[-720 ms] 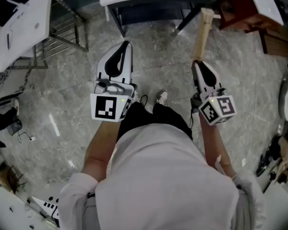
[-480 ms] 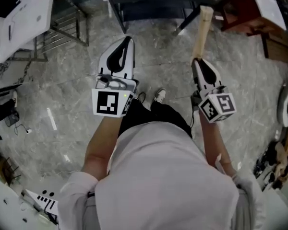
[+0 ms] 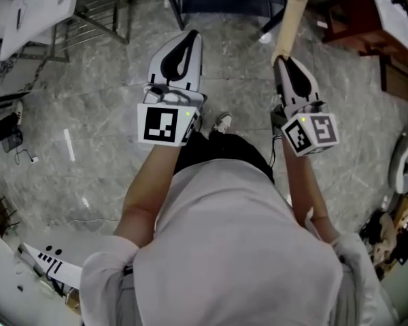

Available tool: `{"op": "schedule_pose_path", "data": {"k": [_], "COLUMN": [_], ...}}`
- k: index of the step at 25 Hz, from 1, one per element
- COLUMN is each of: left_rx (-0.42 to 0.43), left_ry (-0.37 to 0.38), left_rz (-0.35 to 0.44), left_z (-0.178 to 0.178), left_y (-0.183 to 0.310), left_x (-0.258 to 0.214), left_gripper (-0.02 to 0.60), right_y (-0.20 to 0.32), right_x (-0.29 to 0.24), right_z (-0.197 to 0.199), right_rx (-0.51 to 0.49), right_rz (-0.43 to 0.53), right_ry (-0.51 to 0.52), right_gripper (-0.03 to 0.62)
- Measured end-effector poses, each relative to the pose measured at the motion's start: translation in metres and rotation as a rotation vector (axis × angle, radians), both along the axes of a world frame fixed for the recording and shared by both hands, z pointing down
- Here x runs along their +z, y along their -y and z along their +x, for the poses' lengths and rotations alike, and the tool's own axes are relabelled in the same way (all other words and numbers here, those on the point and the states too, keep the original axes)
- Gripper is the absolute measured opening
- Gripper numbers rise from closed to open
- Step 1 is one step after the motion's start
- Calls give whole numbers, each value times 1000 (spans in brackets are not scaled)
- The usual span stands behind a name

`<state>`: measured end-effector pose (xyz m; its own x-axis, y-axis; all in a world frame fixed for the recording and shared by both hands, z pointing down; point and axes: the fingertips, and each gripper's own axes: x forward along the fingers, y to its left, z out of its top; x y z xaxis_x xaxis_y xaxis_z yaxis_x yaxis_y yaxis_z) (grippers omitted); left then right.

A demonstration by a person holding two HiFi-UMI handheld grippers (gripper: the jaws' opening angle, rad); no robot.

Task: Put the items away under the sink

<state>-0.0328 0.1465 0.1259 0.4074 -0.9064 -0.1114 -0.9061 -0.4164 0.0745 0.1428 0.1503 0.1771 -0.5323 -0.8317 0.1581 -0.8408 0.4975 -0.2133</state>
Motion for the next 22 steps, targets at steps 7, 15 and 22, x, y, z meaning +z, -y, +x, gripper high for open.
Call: {"op": "schedule_pose_path", "data": {"k": [7, 15, 22], "left_rx": [-80, -114, -105], "left_ry": [27, 35, 15], "left_rz": [28, 27, 29], "left_z": [10, 13, 5], "left_y": [8, 19, 51], "left_x": [-5, 0, 6], "left_gripper": [3, 2, 2], "right_y": [13, 27, 53], "right_x": [3, 6, 11], "right_z": [9, 13, 10], "right_rx": [-81, -122, -107], "right_rz": [3, 4, -12], "right_ry": [8, -1, -24], "right_gripper": [64, 64, 64]}}
